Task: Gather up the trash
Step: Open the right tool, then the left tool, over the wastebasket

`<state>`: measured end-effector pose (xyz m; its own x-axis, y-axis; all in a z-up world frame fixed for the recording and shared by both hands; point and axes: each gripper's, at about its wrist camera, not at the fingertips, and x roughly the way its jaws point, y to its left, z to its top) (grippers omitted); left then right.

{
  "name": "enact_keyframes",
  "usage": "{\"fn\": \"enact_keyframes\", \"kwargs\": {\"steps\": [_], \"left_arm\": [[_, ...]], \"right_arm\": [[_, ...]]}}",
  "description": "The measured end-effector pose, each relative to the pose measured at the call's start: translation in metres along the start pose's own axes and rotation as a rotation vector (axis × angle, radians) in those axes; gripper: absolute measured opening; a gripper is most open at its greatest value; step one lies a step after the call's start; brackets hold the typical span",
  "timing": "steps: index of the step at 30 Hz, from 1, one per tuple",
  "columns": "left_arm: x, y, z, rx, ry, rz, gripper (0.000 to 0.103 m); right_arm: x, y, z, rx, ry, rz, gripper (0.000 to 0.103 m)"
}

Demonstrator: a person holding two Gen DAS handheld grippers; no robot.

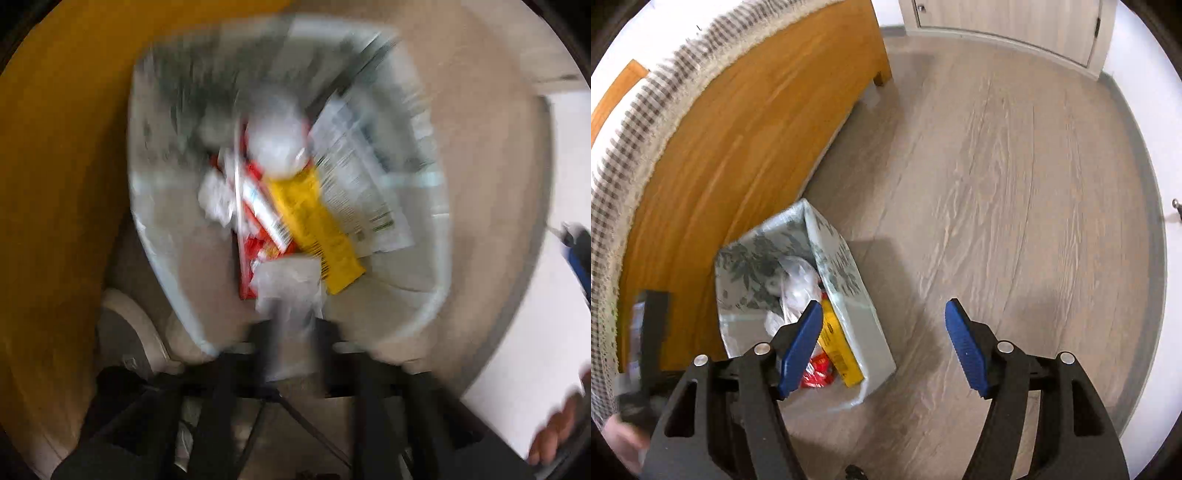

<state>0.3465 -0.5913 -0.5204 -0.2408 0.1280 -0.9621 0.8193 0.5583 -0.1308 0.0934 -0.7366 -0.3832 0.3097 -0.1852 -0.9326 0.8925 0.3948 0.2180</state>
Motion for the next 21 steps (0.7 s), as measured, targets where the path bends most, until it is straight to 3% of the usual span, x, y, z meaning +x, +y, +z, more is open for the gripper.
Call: {"fn": "enact_keyframes", "kwargs": {"steps": [1,3,6,9,13,17,21], "left_arm": [[0.01,0.003,0.001,-0.027,0.024,-0.005,0.067],[0.009,0.007,-0.002,-0.048,0.002,-0.01,0.066],[-0.009,0.007,0.002,-0.033,-0.055,-0.017,0.068],[-0.027,0.015,-0.003,-0.088,-0.09,-0.022,0.072],[-0.039,0.022,-0.016,-0.116,-0.082,0.022,0.072],[-0.063,0.017,-0.036,-0.083,-0.143,0.054,0.072],[-0.104,0.01,-0.06,-0.056,-0.25,0.034,0.072]], "right_arm": [[0.001,-0.002,-0.002,-0.004,0.007,-0.003,0.066],[0.006,-0.003,-0.005,-0.024,0.026,-0.022,0.066],[0.013,0.003,-0.01,-0.053,0.052,-0.03,0.066],[0.014,0.011,-0.015,-0.078,0.076,-0.024,0.066],[0.014,0.028,-0.022,-0.14,0.097,-0.046,0.066],[0.003,0.031,-0.026,-0.168,0.093,-0.065,0.066],[-0.021,0.033,-0.025,-0.185,0.066,-0.096,0.066]]}}
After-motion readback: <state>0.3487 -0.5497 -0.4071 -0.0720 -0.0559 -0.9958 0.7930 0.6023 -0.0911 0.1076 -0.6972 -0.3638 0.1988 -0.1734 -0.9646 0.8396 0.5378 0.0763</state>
